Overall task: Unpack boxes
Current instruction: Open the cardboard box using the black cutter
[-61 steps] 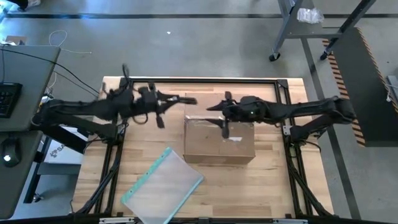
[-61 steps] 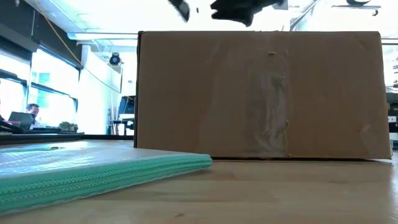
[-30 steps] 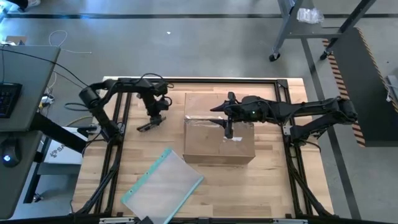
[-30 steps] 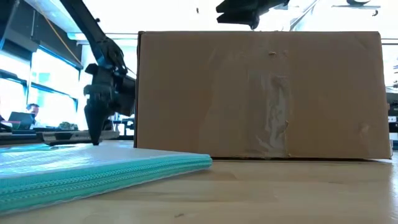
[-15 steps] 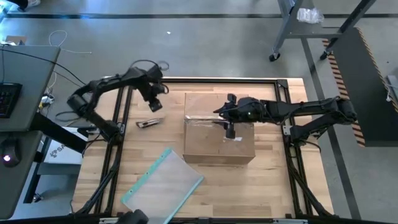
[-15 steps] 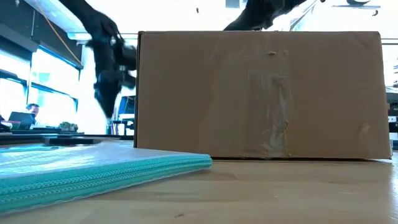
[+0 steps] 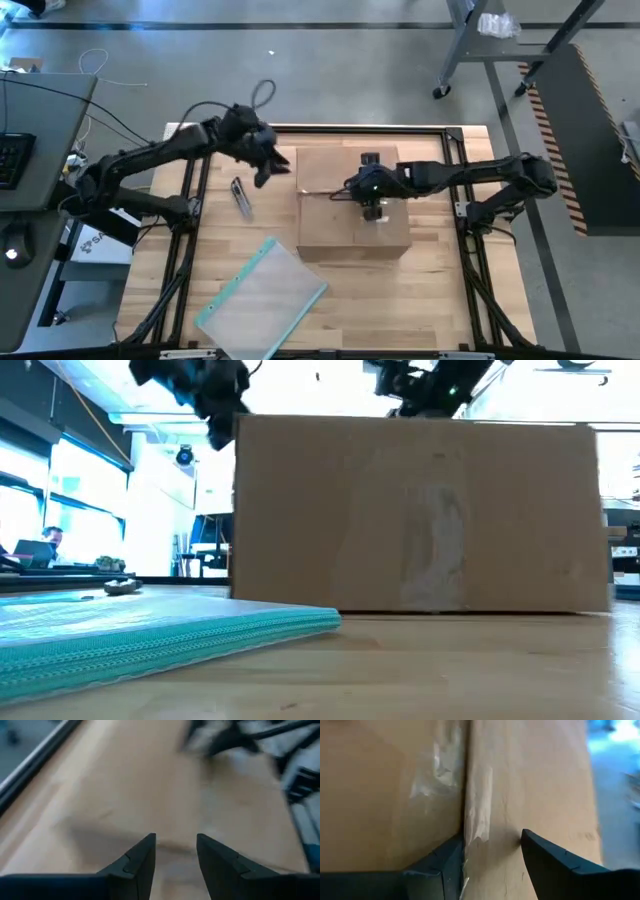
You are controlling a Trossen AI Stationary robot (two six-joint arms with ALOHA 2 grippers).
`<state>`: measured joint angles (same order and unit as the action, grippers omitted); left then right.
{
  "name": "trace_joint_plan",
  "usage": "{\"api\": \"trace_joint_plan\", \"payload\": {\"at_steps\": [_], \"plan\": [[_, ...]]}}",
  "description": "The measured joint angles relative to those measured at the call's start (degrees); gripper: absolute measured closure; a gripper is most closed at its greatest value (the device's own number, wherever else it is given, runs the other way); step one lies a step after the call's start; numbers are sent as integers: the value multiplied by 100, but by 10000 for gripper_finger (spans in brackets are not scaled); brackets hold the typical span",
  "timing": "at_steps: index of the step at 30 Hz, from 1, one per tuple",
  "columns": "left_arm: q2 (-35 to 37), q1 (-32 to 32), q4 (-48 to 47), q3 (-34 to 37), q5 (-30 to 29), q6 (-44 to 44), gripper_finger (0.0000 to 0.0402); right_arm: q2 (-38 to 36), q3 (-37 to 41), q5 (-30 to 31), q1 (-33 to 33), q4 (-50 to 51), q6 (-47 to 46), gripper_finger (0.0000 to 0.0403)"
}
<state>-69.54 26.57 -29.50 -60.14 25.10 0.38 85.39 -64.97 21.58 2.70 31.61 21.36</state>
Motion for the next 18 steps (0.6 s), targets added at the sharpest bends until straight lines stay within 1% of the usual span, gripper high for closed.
{"api": "trace_joint_plan", "payload": {"at_steps": [2, 6, 10, 14, 16, 18], "plan": [[-126, -486, 354, 0, -11, -110, 275, 77, 0, 632, -53, -42, -69, 238], [-516, -1354, 971, 2, -14, -317, 275, 75, -2, 1587, -196, -445, -101, 249], [-1019, -1956, 1481, 2, -159, -317, 275, 34, -97, 2459, -316, -900, -31, 258], [-1585, -2212, 1327, 2, -678, -315, 275, 26, -440, 2598, -133, -917, -207, 261], [-1795, -2263, 1257, -31, -747, -313, 275, 26, -666, 2582, 35, -848, -450, 261], [-1961, -2284, 1137, -44, -710, -316, 275, 24, -911, 2418, 283, -688, -666, 261]]}}
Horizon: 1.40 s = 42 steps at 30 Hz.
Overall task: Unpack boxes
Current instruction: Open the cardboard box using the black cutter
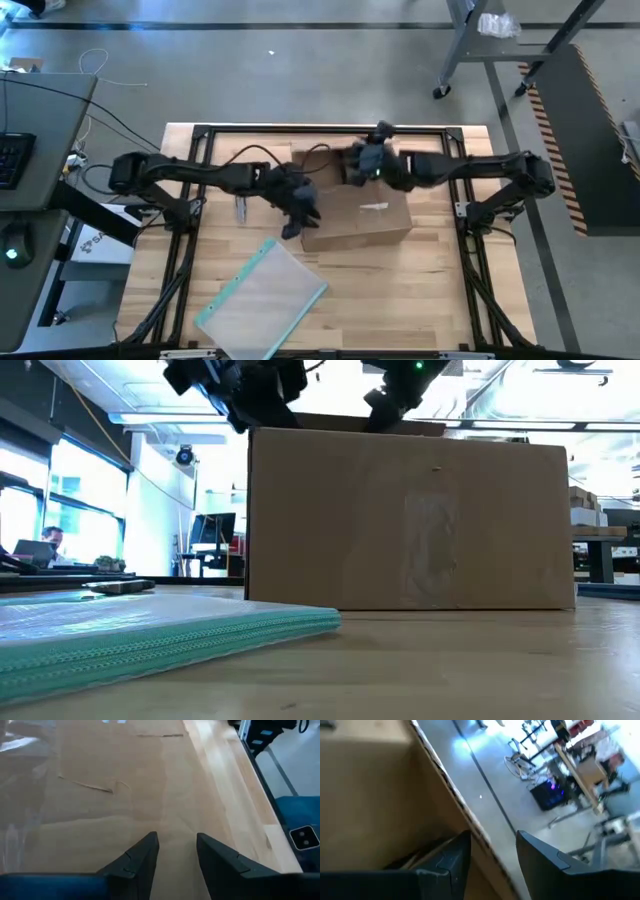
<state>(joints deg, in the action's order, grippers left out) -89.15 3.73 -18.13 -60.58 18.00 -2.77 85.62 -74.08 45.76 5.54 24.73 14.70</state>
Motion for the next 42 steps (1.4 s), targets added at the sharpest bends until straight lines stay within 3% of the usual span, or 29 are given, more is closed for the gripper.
{"api": "trace_joint_plan", "payload": {"at_steps": [6, 12, 15, 19, 20, 32, 37, 42], "plan": [[-90, -164, -88, -4, -34, 37, 275, -19, -492, -1087, 1048, 345, -148, 261], [214, -363, -364, 47, 26, 193, 275, -43, -505, -2433, 2325, 431, -427, 261], [397, -444, -561, 56, 143, 280, 275, 51, -445, -3414, 2908, 789, -874, 261], [612, -494, -630, 70, 7, 335, 275, -28, -492, -5438, 3480, 829, -1156, 261], [669, -496, -602, 76, -43, 340, 275, -25, -493, -5635, 3566, 870, -1197, 261], [828, -498, -290, 78, -1367, 288, 275, 67, -544, -4419, 3556, 1754, -440, 261], [822, -509, 35, 74, -1612, 196, 275, -562, -765, -3440, 2930, 1437, -217, 261], [842, -613, 1328, 61, -1696, 586, 275, -1394, -708, -3661, 1800, 987, -332, 261]]}}
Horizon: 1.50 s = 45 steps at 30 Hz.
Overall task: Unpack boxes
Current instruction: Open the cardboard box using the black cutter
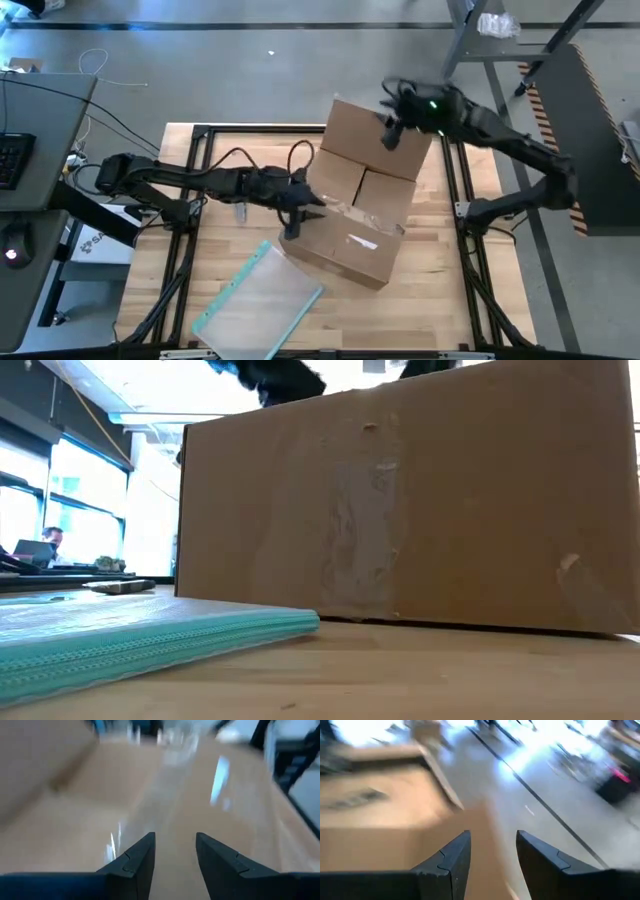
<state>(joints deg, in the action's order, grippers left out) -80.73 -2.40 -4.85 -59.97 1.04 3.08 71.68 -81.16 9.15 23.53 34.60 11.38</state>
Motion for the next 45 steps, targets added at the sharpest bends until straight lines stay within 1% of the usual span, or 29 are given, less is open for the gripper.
{"api": "trace_joint_plan", "payload": {"at_steps": [3, 5, 7, 8, 10, 12, 14, 15, 17, 19, 22, 24, 25, 27, 30, 32, 34, 37, 40, 42, 45], "plan": [[40, -156, 413, -6, 30, 301, 275, -283, 271, -578, -748, 49, -280, 261], [166, -280, 316, -6, 190, 482, 275, -374, 637, -634, -1193, 114, -594, 261], [342, -434, -125, -9, 461, 470, 275, -393, 1097, -380, -1554, 180, -1056, 261], [435, -519, -421, -11, 601, 301, 275, -390, 1337, -213, -1670, 247, -1294, 261], [558, -684, -1315, -15, 899, -268, 275, -363, 1816, -25, -1822, 318, -1727, 261], [590, -889, -2103, 47, 978, -832, 275, -343, 2249, 28, -1917, 180, -2123, 261], [580, -1069, -2305, 288, 971, -1163, 275, -343, 2625, 27, -1996, -86, -2434, 261], [548, -1123, -2208, 460, 867, -1232, 275, -343, 2774, -4, -2040, -279, -2536, 261], [454, -1164, -1842, 760, 345, -1365, 275, -343, 2984, -250, -2136, -664, -2592, 261], [393, -1065, -1610, 967, -512, -1371, 275, -346, 3080, -566, -2276, -1131, -2541, 261], [339, -698, -1353, 1165, -1673, -1205, 275, -365, 3107, -637, -2463, -1855, -2506, 261], [332, -335, -936, 1150, -2162, -1006, 275, -355, 3089, -687, -2589, -2352, -2516, 261], [345, -135, -790, 1132, -2258, -893, 275, -354, 3102, -682, -2635, -2491, -2479, 261], [356, 281, -568, 1137, -2192, -679, 275, -342, 3107, -535, -2690, -2926, -2366, 261], [337, 791, -28, 1148, -1870, -388, 275, -198, 3103, -82, -2701, -3695, -2178, 261], [379, 1092, 522, 1141, -1572, -224, 275, 0, 3103, 147, -2635, -4280, -2013, 261], [491, 1281, 755, 1079, -1258, -94, 275, 228, 3102, 316, -2547, -4901, -1930, 261], [846, 1380, 639, 749, -1058, 11, 275, 669, 3098, 485, -2299, -5590, -1906, 261], [1369, 1314, 536, 393, -1021, 204, 275, 1140, 3074, 459, -2032, -6009, -2044, 261], [1682, 1233, 475, 236, -830, 248, 275, 1481, 2925, 352, -1852, -6000, -2169, 261], [2032, 1120, 513, 79, -359, 97, 275, 2059, 2574, 165, -1653, -5596, -2198, 261]]}}
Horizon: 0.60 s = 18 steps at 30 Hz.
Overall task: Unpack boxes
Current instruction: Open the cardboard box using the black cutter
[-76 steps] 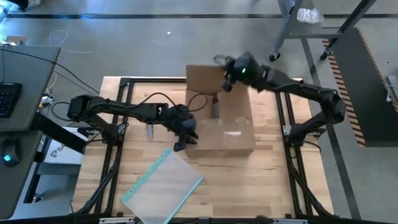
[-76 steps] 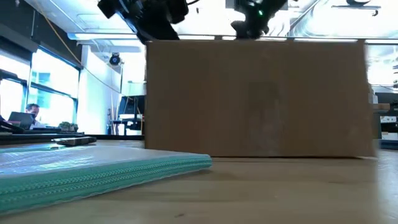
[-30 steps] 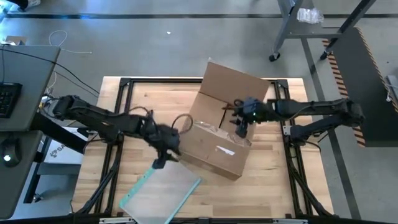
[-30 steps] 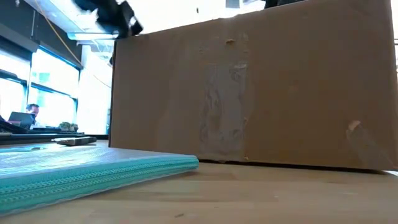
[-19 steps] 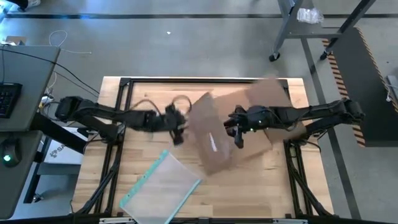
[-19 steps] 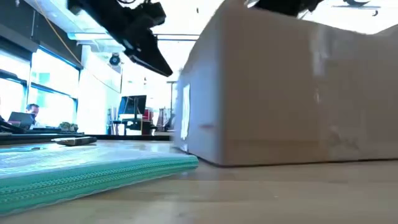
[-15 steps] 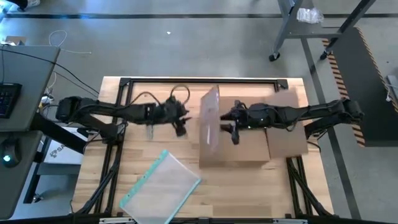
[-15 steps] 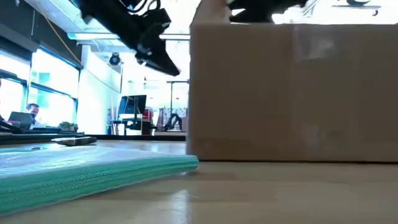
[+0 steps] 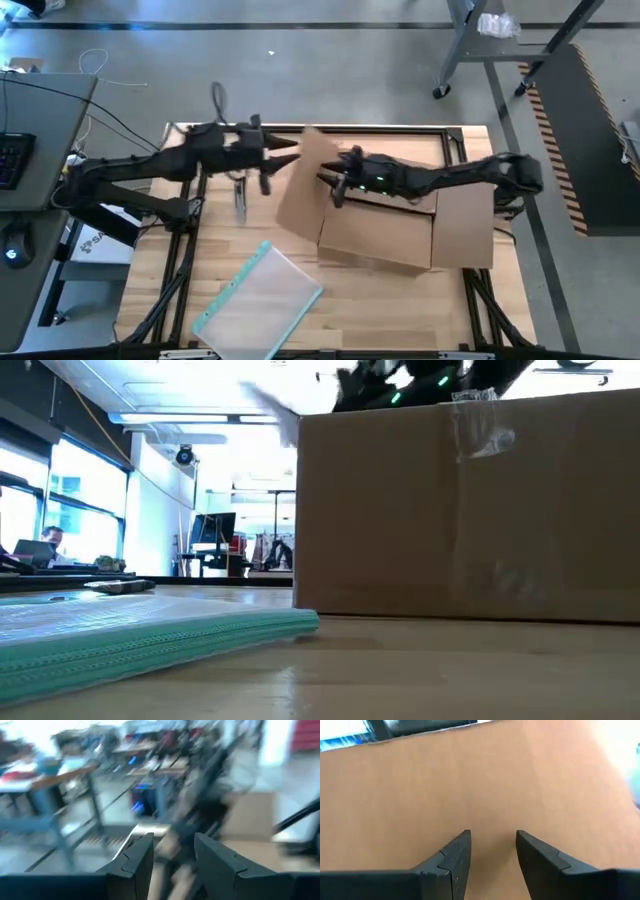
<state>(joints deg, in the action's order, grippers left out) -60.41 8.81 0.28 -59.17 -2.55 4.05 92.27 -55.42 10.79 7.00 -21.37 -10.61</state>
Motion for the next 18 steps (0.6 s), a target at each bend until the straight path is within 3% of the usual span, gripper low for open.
{"api": "trace_joint_plan", "payload": {"at_steps": [5, 7, 13, 18], "plan": [[-7, -235, -33, 162, 206, -619, 275, 697, -1149, -308, 154, 1822, 122, 261], [-163, -376, -56, 303, 164, -835, 275, 736, -1627, -160, 75, 2464, 435, 261], [-954, -678, 99, 561, -334, -1499, 275, 85, -2579, 1020, -474, 3933, 1069, 261], [-1615, -615, 95, 581, -398, -1782, 275, -753, -2904, 1354, -919, 5676, 479, 261]]}}
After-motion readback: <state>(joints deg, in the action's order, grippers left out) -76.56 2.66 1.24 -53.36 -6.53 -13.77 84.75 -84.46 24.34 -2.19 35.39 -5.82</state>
